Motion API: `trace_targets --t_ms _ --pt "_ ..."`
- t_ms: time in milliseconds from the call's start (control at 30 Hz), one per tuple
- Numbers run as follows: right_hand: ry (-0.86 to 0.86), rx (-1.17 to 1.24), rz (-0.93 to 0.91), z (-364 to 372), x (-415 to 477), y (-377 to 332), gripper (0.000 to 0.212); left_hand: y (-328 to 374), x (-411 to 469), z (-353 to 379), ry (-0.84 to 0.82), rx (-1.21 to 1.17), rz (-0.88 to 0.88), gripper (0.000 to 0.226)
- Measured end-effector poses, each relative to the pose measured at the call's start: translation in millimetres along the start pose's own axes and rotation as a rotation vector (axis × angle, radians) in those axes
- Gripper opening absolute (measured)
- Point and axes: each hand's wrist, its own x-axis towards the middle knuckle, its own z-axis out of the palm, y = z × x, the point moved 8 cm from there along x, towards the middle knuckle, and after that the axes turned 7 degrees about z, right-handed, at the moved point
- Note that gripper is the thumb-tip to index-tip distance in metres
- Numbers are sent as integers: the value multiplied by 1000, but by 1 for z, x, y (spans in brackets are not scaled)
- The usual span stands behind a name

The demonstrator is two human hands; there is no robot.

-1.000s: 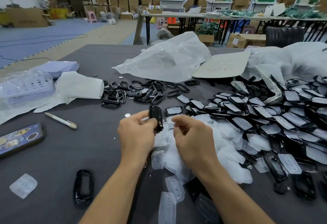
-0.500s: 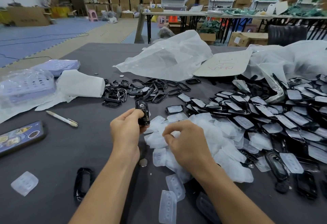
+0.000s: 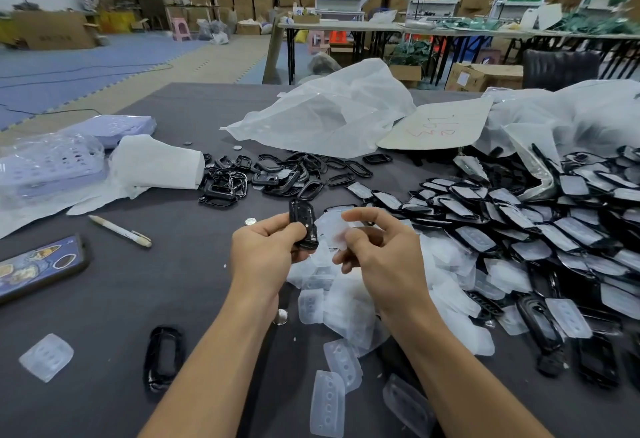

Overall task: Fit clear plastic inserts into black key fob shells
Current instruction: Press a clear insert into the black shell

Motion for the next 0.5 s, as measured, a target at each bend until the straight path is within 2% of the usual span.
trace_targets --t_ms 100,333,500 --pt "1 28 16 -1 1 3 34 -2 -3 3 -23 10 -12 31" --pt "60 -44 45 -7 4 5 25 0 -14 17 -106 32 30 11" --pt "90 -44 72 -11 5 6 9 2 -18 24 -160 67 70 25"
